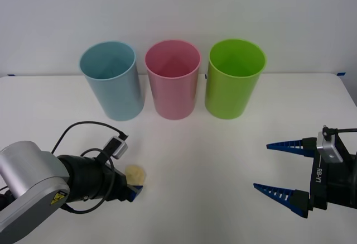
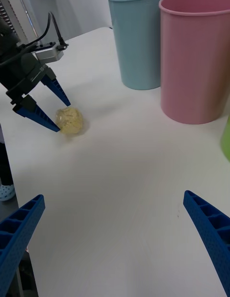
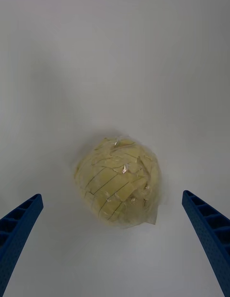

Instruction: Put cans in the blue bin and PET bottles in the pink bin and trash in the green bin.

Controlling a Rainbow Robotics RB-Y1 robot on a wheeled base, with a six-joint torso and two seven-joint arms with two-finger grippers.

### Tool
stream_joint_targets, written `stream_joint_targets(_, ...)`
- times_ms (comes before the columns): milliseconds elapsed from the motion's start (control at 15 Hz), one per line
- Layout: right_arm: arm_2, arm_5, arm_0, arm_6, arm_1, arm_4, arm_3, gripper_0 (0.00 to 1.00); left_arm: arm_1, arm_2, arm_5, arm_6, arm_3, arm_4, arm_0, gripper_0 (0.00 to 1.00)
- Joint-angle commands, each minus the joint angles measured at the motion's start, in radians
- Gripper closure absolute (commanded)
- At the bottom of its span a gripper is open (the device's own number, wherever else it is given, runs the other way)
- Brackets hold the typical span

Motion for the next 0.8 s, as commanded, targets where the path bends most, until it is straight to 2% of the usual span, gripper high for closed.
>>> stream_joint_targets(67, 0.000, 0.000, 0.000, 0.000, 0.000, 0.000, 0.000, 0.00, -0.006, -0.016, 0.000, -0.001, 0.005, -0.021, -0.004, 0.00)
stream_joint_targets(467, 0.000, 0.000, 0.000, 0.000, 0.000, 0.000, 0.000, 0.00, -0.069, -0.019, 0.000, -0.001, 0.049, -0.061, -0.015, 0.00)
stream_joint_targets(800, 0.000, 0.000, 0.000, 0.000, 0.000, 0.000, 0.000, 0.00, -0.088, -0.037, 0.000, -0.001, 0.078, -0.082, -0.036, 0.00)
